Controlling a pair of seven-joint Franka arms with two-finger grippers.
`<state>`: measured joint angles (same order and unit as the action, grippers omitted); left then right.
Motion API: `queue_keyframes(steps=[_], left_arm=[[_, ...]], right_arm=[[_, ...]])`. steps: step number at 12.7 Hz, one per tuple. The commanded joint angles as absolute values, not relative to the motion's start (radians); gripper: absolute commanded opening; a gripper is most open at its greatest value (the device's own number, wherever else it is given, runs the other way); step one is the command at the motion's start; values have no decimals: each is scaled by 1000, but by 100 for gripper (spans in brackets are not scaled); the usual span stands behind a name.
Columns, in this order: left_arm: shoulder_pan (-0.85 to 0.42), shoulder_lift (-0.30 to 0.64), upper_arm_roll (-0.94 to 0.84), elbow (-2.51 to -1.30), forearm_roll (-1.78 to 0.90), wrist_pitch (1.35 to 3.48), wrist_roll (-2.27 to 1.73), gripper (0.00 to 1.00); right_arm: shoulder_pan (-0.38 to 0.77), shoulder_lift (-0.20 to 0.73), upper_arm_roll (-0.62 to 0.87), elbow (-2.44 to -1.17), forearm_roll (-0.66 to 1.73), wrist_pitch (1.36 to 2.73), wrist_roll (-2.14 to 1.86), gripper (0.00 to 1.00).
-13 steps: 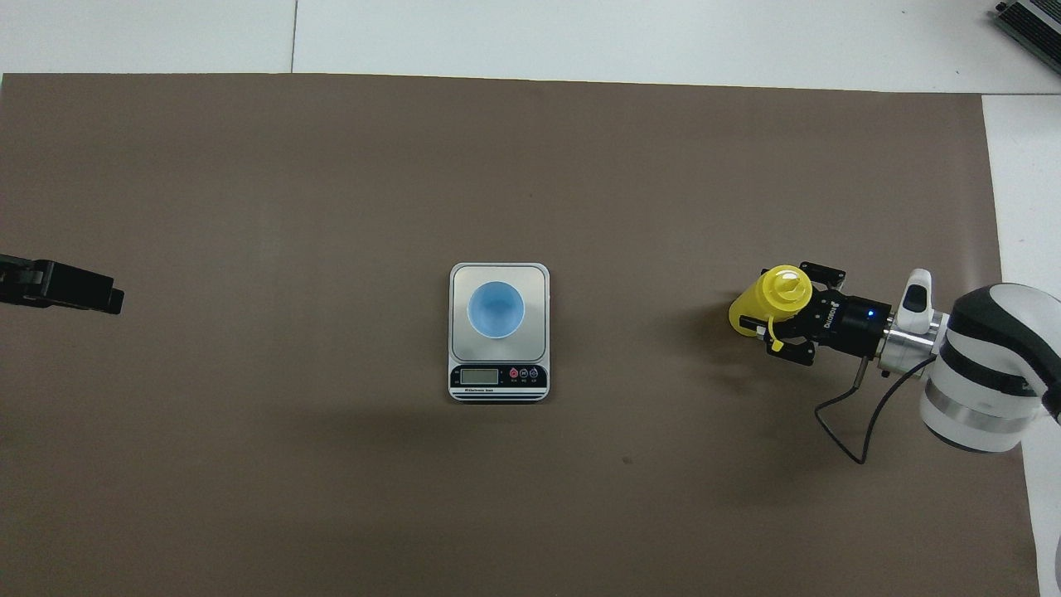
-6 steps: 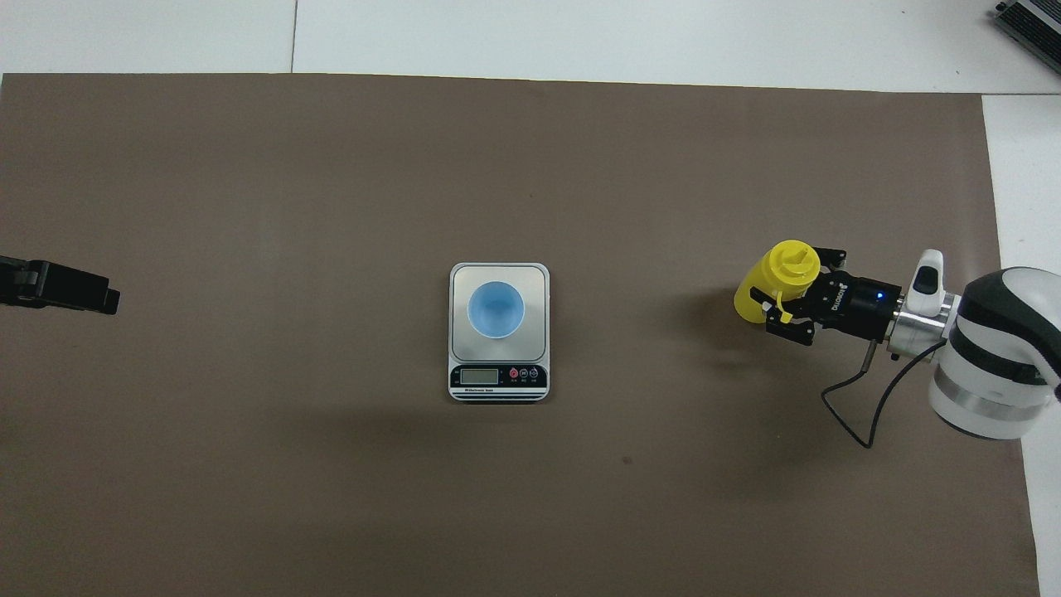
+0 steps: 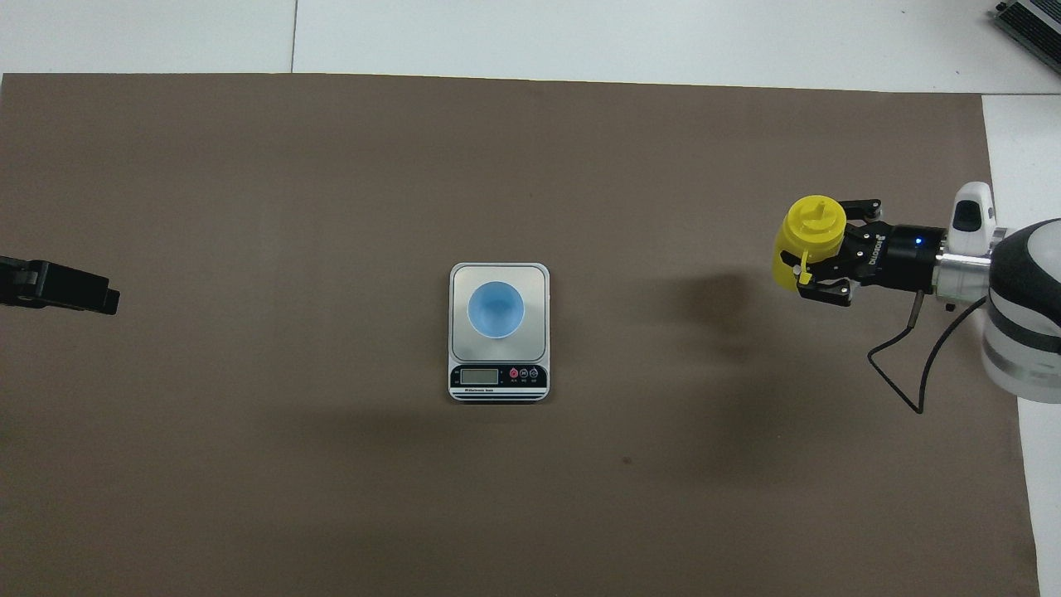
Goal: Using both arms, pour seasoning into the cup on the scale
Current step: 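Lift the yellow bottle with the right gripper over the cup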
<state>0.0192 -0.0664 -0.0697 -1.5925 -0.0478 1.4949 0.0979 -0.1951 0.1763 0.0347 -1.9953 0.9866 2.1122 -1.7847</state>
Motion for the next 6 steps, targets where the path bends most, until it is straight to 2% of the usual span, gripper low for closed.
queue_keyframes(steps=[1,6], left_arm=[[31,-95,-75,-1624,-32,1499,103,100],[31,-95,-75,-1624,-32,1499,103,100]], right_arm=[[-152,163,43,-1909,812,2092,-1634,0],[-51,49,44,-1879,527,2069,-1435,0]])
